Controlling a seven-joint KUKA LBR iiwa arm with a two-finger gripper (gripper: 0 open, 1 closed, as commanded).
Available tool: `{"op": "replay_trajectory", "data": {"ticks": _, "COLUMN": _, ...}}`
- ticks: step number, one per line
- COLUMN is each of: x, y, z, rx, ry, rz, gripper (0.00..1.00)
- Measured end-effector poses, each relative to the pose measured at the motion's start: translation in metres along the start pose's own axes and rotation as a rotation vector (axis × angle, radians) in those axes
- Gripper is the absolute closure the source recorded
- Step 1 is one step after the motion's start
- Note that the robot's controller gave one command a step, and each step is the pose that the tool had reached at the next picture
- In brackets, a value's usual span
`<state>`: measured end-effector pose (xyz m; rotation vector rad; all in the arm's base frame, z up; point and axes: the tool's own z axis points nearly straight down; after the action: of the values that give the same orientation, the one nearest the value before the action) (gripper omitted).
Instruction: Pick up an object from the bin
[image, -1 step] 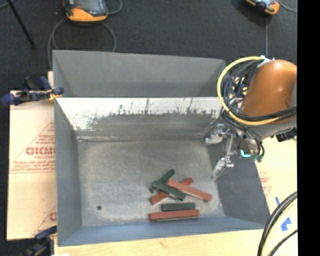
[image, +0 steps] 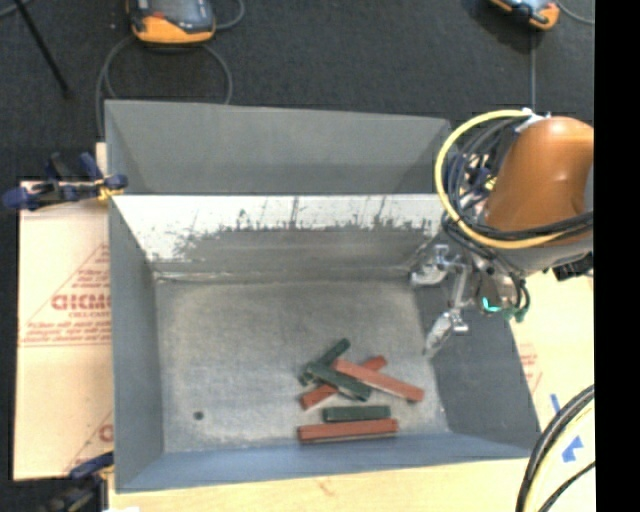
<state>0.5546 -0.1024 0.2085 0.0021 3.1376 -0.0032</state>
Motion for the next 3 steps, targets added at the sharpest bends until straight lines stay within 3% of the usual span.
{"op": "replay_trajectory", "data": {"ticks": 1, "x": 0.016, "y": 0.004, "z": 0.040, "rx": -0.001, "ry": -0.008, "rz": 0.037, "gripper": 0.00}}
{"op": "replay_trajectory", "data": {"ticks": 2, "x": 0.003, "y": 0.025, "z": 0.100, "rx": -0.001, "ry": -0.004, "rz": 0.129, "gripper": 0.00}}
{"op": "replay_trajectory", "data": {"ticks": 3, "x": 0.003, "y": 0.027, "z": 0.100, "rx": -0.002, "ry": 0.015, "rz": 0.137, "gripper": 1.00}}
